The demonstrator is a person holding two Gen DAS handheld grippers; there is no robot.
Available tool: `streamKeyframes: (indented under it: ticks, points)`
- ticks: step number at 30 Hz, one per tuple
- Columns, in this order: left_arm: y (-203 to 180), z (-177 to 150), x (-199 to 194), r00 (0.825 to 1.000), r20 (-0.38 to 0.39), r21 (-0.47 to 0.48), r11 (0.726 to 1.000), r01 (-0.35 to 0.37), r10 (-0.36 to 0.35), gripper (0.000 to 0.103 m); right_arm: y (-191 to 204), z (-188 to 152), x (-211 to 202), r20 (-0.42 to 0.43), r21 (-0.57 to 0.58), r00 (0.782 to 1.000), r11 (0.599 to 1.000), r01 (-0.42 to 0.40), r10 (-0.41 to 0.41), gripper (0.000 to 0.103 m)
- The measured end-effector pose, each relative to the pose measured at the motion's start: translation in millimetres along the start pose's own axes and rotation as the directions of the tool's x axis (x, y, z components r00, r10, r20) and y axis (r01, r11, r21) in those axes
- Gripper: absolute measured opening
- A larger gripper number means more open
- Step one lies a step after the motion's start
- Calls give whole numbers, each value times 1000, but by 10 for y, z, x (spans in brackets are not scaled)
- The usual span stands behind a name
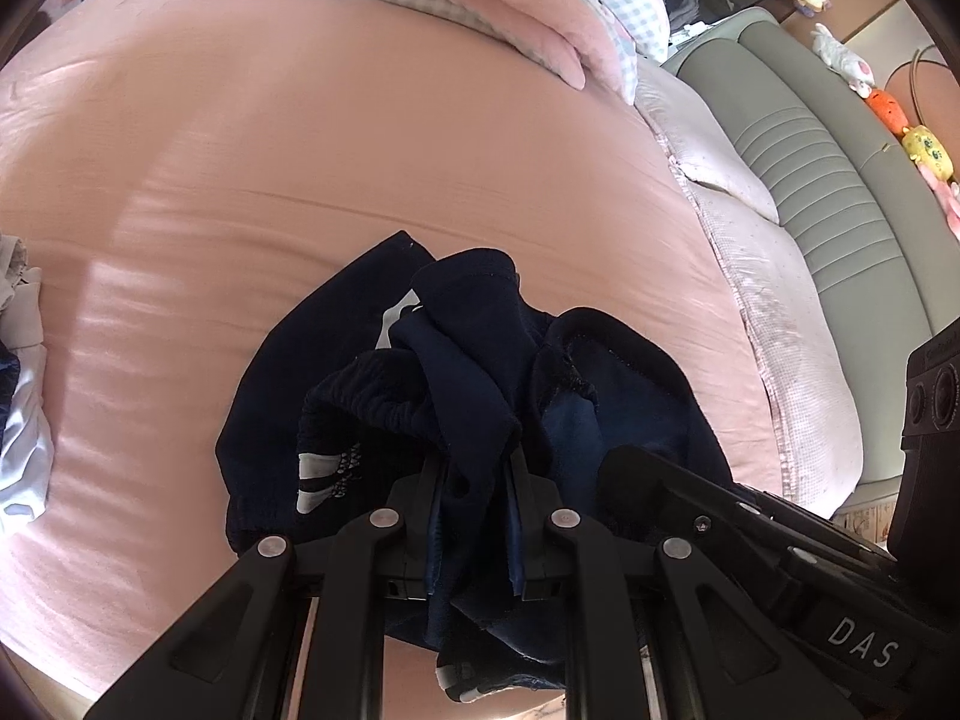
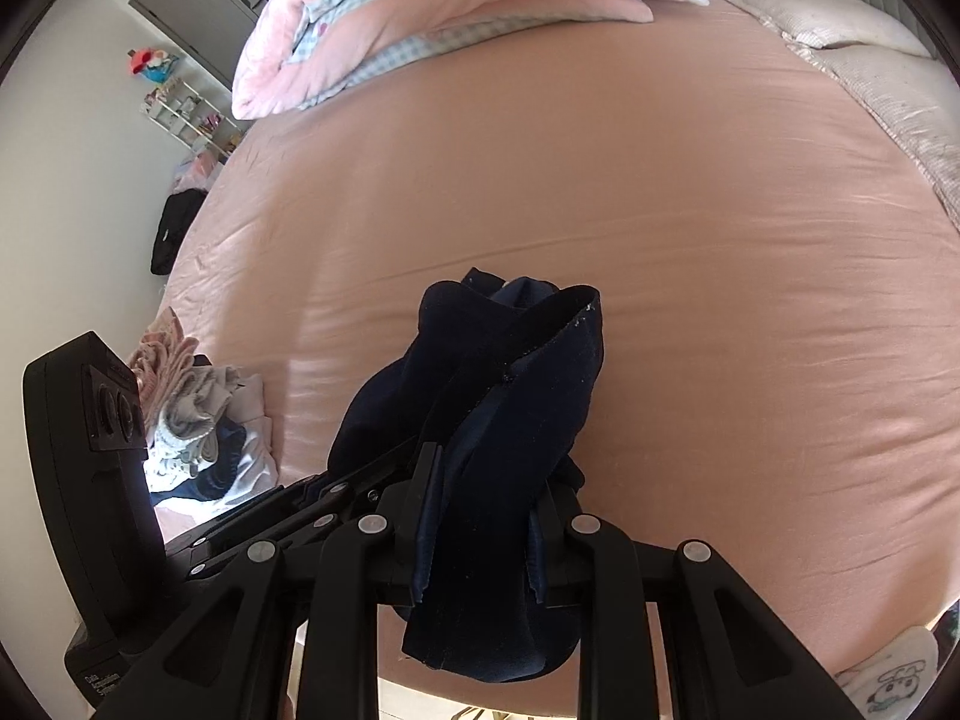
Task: Fold clothes
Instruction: 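Lift the navy garment with both grippers and carry it toward the bed's open area, then lower the navy garment onto the sheet and open both grippers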
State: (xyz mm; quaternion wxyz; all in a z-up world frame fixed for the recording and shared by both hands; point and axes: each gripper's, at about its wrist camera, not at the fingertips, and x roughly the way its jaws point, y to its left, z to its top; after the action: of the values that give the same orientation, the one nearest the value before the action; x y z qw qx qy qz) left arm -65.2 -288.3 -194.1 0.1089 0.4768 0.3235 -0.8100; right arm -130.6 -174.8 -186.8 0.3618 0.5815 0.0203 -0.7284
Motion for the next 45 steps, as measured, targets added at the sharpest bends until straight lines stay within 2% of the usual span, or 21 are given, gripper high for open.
streamKeyframes:
  ticks: [12,19,22,25,27,28,31,35,36,37,38,39,41,45]
  points:
    - [-36,-85,149,996,-40,40,996,-74,75,15,-219,-109,258,-68,-1,994,997,83,-83,24]
    - [16,-79,68,995,-81,9,998,-57,57,16,-321,-172,236,-66,-10,984,987,163,-163,24]
    - [46,-88,23,992,-121,-12,999,-42,40,20,-388,-203,209,-59,-18,976,977,211,-211,25]
    - [100,-111,-38,989,-142,-43,998,-40,34,32,-466,-248,193,-56,-28,960,961,274,-275,25]
    - [143,-138,-103,989,-143,-63,997,-47,38,54,-522,-277,191,-55,-25,952,953,302,-303,25]
    - [173,-153,-143,989,-141,-80,996,-50,38,58,-552,-295,184,-58,-18,949,951,309,-309,25]
    - [257,-187,-262,990,-140,-124,992,-16,-2,63,-602,-353,124,-64,8,951,953,304,-302,25]
    - [324,-209,-413,992,-119,-116,992,-43,29,66,-549,-402,-40,-33,12,957,957,290,-290,27]
    - [339,-214,-448,993,-110,-109,993,-55,43,66,-515,-408,-91,-18,1,957,957,289,-289,30]
    - [351,-221,-481,993,-104,-104,993,-58,47,66,-459,-415,-155,9,-21,958,957,288,-288,44]
    - [376,-220,-501,994,-99,-109,993,-56,45,66,-397,-426,-224,40,-35,952,952,305,-303,64]
    - [402,-220,-521,995,-94,-113,992,-53,42,66,-334,-438,-293,71,-49,945,945,323,-319,71]
    - [452,-218,-561,996,-84,-122,991,-48,37,66,-214,-458,-430,127,-69,934,937,343,-333,75]
    - [541,-268,-645,997,-67,-140,990,-36,26,66,43,-482,-570,156,-90,942,945,313,-297,75]
